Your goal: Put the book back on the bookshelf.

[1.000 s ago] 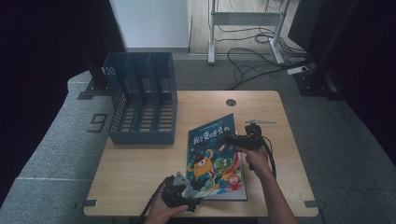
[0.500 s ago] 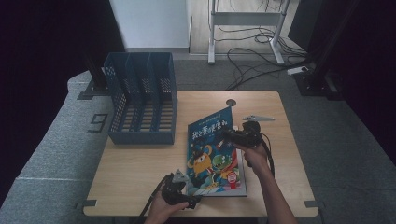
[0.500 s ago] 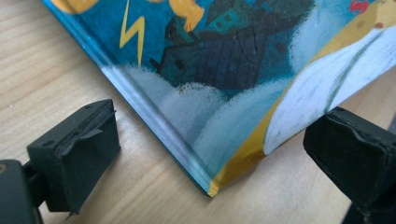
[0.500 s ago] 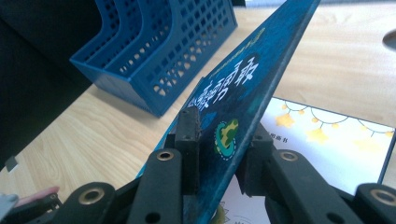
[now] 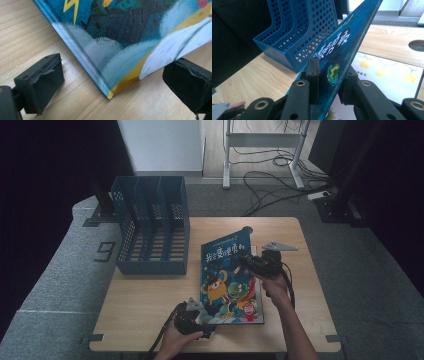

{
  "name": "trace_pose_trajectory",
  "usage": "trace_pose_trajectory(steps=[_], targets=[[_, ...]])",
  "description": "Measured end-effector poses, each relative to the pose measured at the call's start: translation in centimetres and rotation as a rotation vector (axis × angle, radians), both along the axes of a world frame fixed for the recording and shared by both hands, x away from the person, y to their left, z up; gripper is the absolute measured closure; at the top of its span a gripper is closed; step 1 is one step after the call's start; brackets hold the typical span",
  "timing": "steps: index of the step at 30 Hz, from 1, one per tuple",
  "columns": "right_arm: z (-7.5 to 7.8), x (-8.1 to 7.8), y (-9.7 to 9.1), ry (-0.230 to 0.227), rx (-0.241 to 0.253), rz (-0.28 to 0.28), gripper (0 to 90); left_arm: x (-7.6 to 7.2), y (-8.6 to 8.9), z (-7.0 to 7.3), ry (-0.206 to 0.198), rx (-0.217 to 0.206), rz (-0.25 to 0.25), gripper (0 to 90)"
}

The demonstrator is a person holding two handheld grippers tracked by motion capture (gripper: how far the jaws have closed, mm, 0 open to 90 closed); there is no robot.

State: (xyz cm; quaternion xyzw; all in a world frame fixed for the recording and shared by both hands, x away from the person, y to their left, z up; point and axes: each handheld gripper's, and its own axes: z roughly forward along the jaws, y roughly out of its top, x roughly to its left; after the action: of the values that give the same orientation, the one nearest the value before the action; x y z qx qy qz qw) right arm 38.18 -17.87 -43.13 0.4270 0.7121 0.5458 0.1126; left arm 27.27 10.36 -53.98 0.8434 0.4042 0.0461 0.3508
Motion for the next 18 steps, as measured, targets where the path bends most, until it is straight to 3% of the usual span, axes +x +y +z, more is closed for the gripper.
trace_pose_trajectory(steps=[10,18], targets=[[1.1,-0.8,0.2,-0.092,-0.003,0.017,73.8,0.8,0.0,0.0,0.004,-0.005,0.007,2.9],[0.9,-1.0,-0.1,-0.107,0.021,0.019,74.4,0.7,0.0,-0.1,-0.003,-0.007,0.005,2.8]])
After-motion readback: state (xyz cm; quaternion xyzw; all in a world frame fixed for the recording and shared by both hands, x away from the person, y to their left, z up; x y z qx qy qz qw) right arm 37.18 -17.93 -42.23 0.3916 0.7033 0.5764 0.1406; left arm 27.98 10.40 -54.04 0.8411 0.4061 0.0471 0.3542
